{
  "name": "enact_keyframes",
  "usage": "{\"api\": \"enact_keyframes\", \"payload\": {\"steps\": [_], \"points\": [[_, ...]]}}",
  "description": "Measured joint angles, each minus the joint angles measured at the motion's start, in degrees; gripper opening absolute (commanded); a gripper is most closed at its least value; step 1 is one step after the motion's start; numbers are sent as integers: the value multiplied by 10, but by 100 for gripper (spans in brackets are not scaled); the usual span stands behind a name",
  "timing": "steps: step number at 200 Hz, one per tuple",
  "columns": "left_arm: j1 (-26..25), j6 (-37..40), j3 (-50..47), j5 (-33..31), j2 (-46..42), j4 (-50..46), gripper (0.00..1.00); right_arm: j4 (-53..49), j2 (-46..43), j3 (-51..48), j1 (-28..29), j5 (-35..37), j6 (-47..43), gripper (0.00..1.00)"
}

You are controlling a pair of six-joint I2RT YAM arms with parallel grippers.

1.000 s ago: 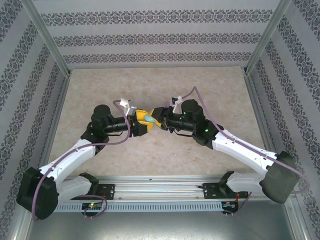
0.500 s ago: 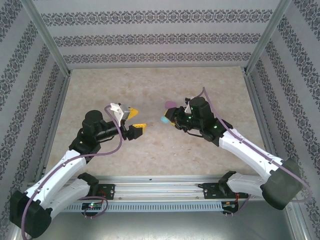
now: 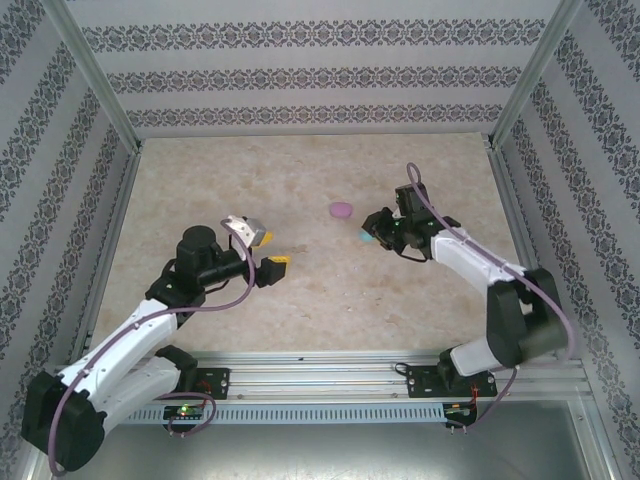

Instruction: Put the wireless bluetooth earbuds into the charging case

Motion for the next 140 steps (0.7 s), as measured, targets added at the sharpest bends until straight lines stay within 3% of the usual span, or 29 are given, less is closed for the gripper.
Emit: {"api": "enact_keyframes", "payload": {"steps": [69, 105, 140], "points": [[0, -2, -6, 42, 83, 60, 80, 45, 226, 160, -59, -60, -61, 15], [0, -2, -9, 46, 97, 78, 79, 58, 284, 211, -64, -86, -61, 23], [0, -2, -10, 46, 110, 90, 79, 43, 294, 228, -64, -83, -66, 39]]}}
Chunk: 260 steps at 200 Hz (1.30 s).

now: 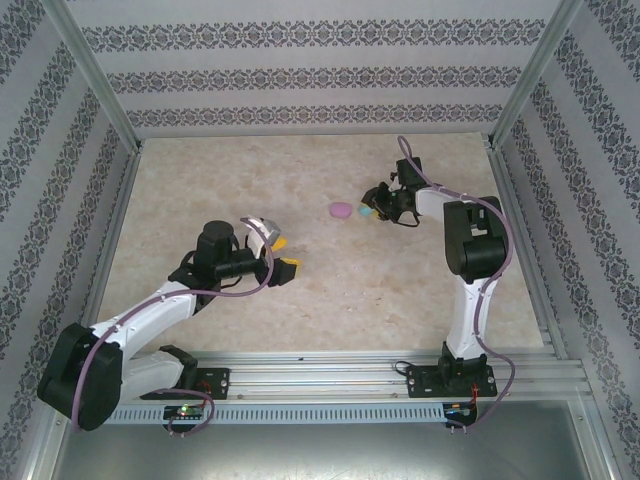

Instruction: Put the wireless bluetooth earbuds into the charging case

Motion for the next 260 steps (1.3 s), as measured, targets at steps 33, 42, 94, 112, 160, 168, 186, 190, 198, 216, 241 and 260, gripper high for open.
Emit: {"api": "enact_keyframes", "payload": {"steps": [33, 42, 94, 112, 160, 168, 186, 190, 198, 216, 241, 260], "points": [[0, 0, 0, 0, 3, 1, 79, -32, -1, 9, 1, 17, -23, 52], [0, 0, 0, 0, 3, 1, 79, -42, -4, 11, 3, 25, -29, 53], [0, 11, 4, -4, -20, -16, 81, -139, -46, 13, 2, 87, -71, 59], [0, 17, 10, -13, -40, -31, 82, -169, -76, 12, 2, 110, -83, 60], [12, 45, 43, -87, -85, -101, 90, -202, -221, -17, -1, 164, -123, 61], [19, 51, 52, -102, -87, -113, 91, -208, -250, -27, -2, 178, -135, 63], [45, 56, 70, -135, -90, -136, 94, -212, -311, -50, -2, 210, -166, 78], [54, 56, 74, -143, -90, -140, 94, -212, -325, -56, -2, 216, -168, 85], [71, 56, 80, -152, -90, -148, 95, -211, -356, -72, -2, 233, -185, 98], [123, 47, 90, -170, -89, -160, 100, -198, -429, -115, -2, 267, -214, 98], [184, 24, 83, -200, -88, -156, 100, -157, -513, -186, -6, 306, -243, 98], [212, 14, 54, -230, -88, -128, 100, -99, -558, -254, -14, 334, -275, 98]]}}
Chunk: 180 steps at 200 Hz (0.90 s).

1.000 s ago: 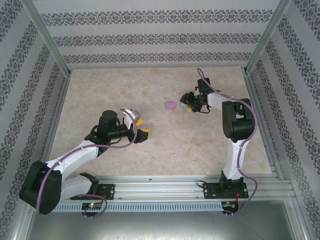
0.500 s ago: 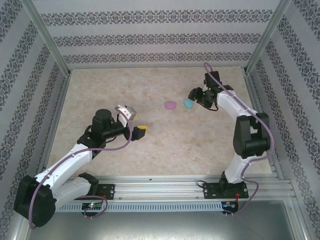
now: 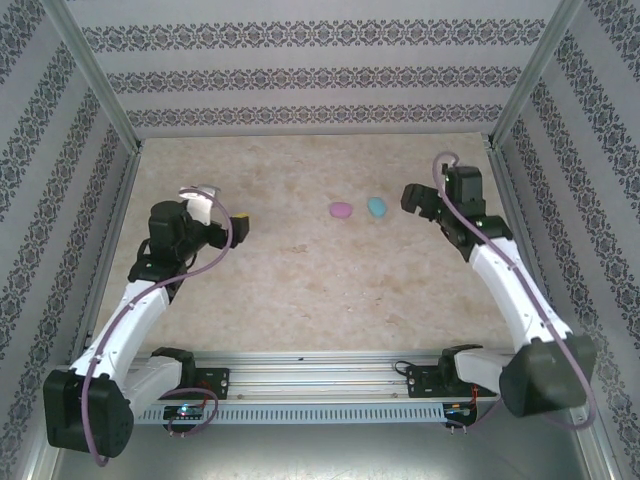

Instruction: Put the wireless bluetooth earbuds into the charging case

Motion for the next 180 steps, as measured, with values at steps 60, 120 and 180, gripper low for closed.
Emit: {"api": "enact_keyframes", "payload": {"steps": [60, 120, 180], "points": [[20, 0, -136, -107, 63, 174, 100, 279, -89, -289, -6, 16, -136, 98], [20, 1, -187, -136, 235, 410, 100, 494, -25, -380, -25, 7, -166, 98], [20, 1, -224, -147, 352, 593, 100, 704, 141, -386, -38, -4, -174, 98]]}}
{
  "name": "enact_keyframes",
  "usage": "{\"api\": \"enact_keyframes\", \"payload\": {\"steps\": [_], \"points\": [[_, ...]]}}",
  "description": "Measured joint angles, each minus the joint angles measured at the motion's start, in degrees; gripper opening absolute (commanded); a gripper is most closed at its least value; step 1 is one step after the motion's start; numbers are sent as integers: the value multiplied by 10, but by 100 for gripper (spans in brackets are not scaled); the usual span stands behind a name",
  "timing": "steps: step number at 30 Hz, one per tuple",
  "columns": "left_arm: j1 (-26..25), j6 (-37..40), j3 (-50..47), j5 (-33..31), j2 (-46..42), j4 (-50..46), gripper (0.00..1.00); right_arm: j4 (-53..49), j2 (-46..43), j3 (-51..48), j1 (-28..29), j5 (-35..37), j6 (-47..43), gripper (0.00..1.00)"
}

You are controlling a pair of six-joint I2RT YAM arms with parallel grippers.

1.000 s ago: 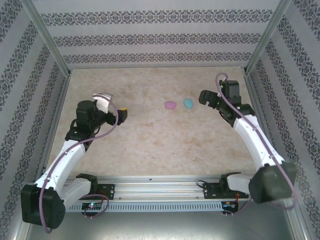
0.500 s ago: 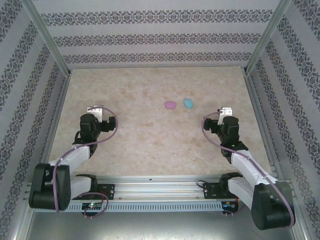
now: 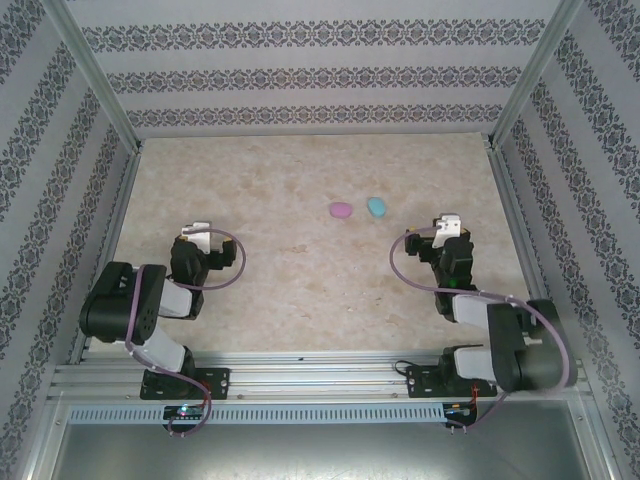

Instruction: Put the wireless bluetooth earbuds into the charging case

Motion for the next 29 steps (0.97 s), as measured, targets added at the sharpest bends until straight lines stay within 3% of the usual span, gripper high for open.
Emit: {"api": "enact_keyframes", "payload": {"steps": [6, 29], "points": [[0, 2, 59, 1, -2, -43, 100, 13, 87, 43, -6, 5, 3, 98], [0, 2, 90, -2, -6, -89, 100, -16, 87, 79, -9, 4, 4, 98]]}}
